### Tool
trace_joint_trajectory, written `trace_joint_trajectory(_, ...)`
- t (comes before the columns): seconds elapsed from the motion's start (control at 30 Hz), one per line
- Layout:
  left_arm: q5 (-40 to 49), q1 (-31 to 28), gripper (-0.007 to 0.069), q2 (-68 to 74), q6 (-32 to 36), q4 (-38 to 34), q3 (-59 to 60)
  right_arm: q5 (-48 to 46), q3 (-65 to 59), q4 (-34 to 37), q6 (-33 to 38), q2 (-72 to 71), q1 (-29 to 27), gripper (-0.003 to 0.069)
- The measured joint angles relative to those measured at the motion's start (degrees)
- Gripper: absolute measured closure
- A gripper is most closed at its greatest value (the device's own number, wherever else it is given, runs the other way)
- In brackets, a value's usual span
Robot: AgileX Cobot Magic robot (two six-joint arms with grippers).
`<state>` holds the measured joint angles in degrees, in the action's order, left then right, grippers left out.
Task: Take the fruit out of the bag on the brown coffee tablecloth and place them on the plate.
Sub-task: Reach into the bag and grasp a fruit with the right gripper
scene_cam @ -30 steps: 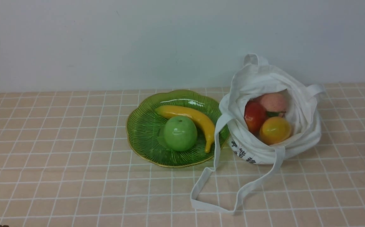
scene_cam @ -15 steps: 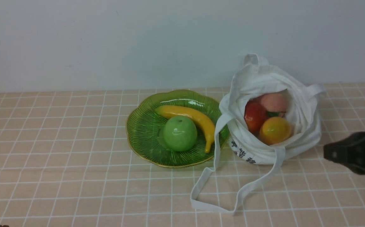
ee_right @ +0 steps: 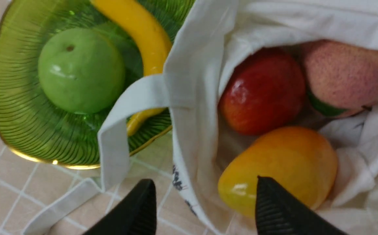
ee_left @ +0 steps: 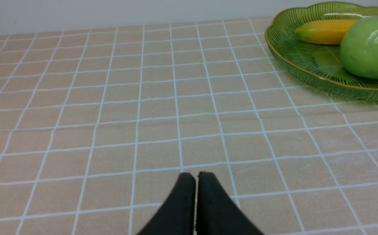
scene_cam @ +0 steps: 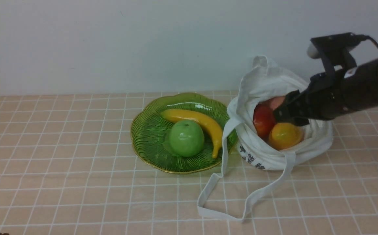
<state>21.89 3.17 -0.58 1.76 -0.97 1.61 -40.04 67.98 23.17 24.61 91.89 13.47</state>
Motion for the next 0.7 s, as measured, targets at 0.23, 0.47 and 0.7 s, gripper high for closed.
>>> trace_joint_trajectory(0.23, 0.0, 0.0, 0.0632, 0.0, 0.0, 0.0, 0.0, -2.51, 6.0, -8.31, -4.14, 8.55, 0.0, 0.0076)
trace_joint_trajectory(0.47, 0.0, 0.0, 0.0632, 0.0, 0.0, 0.0, 0.0, -0.79, 6.32, -16.88, -11.16, 14.59, 0.0, 0.0015)
trace_joint_trajectory(0.7, 0.0, 0.0, 0.0632, 0.0, 0.0, 0.0, 0.0, 0.11, 6.38, -18.91, -12.37, 18.6, 0.0, 0.002)
